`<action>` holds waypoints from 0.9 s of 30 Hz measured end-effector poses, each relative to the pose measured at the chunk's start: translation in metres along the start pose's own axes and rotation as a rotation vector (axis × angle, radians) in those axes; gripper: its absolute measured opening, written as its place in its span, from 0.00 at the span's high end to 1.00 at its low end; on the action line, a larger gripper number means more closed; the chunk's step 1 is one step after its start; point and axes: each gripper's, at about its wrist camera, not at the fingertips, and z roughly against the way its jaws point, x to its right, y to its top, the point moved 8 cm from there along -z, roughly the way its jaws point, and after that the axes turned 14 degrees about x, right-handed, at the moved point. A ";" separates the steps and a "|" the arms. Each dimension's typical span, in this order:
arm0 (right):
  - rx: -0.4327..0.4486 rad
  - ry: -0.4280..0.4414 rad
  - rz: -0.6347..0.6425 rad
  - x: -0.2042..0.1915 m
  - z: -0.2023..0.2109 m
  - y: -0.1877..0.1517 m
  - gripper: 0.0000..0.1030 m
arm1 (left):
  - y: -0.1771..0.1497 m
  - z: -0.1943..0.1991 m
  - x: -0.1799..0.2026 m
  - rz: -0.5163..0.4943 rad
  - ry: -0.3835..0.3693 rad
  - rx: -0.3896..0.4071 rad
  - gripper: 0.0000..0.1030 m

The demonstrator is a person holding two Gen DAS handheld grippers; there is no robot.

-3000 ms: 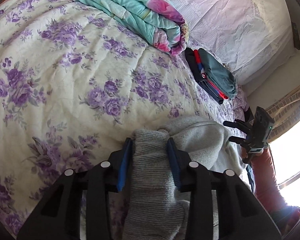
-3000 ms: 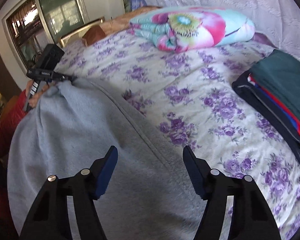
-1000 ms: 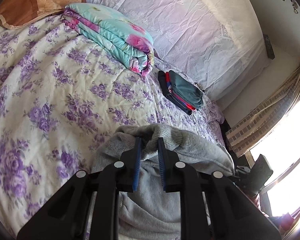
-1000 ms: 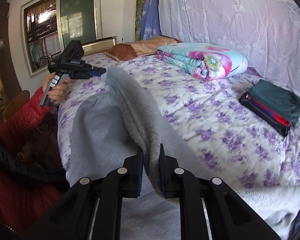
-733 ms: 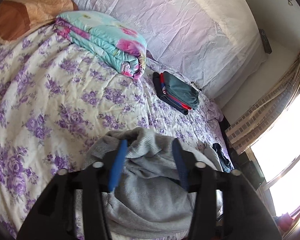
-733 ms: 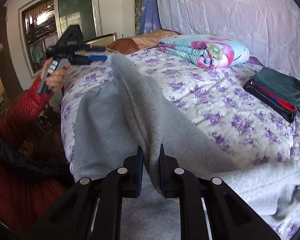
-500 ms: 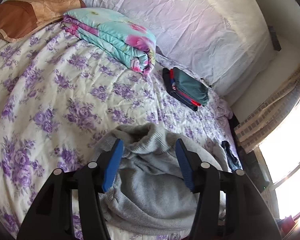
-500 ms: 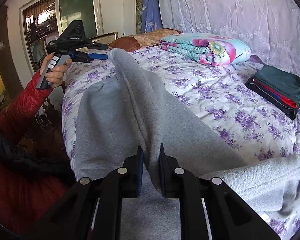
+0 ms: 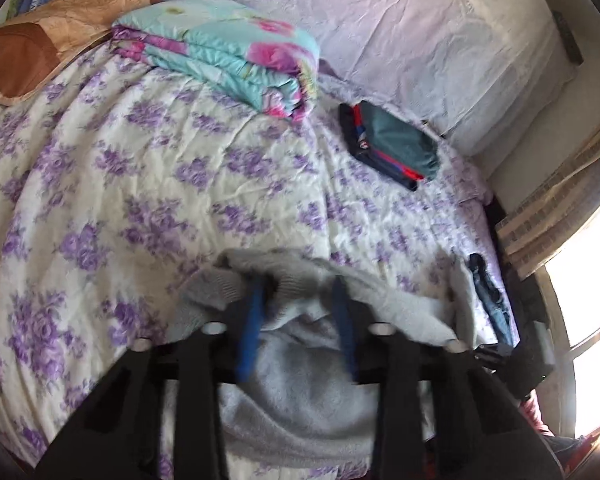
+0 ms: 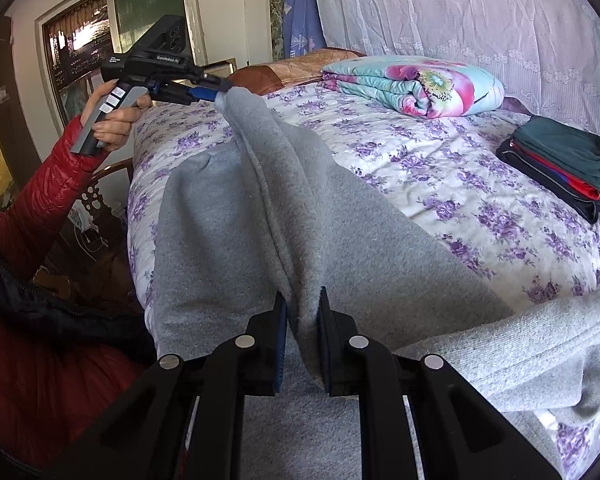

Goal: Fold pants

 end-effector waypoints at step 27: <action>-0.083 0.084 0.057 -0.059 -0.001 -0.036 0.86 | -0.084 0.053 -0.082 0.171 -0.139 0.017 0.90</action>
